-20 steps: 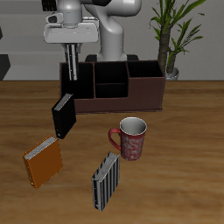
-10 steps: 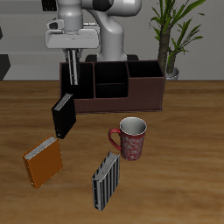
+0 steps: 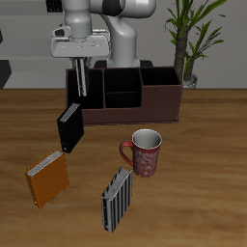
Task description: Place the left striped book into the back desk caddy's left compartment
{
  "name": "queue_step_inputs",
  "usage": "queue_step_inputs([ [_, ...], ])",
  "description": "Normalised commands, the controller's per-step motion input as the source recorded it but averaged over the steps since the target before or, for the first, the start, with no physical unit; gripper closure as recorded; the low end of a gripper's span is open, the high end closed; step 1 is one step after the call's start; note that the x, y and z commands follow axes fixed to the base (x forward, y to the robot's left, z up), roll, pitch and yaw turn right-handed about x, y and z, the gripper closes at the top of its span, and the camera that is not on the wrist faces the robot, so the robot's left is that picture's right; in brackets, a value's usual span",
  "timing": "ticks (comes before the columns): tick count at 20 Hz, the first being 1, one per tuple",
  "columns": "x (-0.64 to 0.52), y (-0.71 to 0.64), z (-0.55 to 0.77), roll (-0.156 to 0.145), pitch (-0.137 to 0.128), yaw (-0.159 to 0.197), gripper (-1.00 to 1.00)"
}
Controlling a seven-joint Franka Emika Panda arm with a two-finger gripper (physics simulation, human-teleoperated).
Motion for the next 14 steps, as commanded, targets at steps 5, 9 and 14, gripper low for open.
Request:
queue_step_inputs([
  [5, -0.02, 0.07, -0.22, 0.013, 0.018, -0.008, 1.0],
  [9, 0.02, 0.01, -0.2, -0.009, 0.022, -0.017, 1.0],
  [14, 0.05, 0.04, -0.25, -0.001, 0.028, 0.01, 1.0],
])
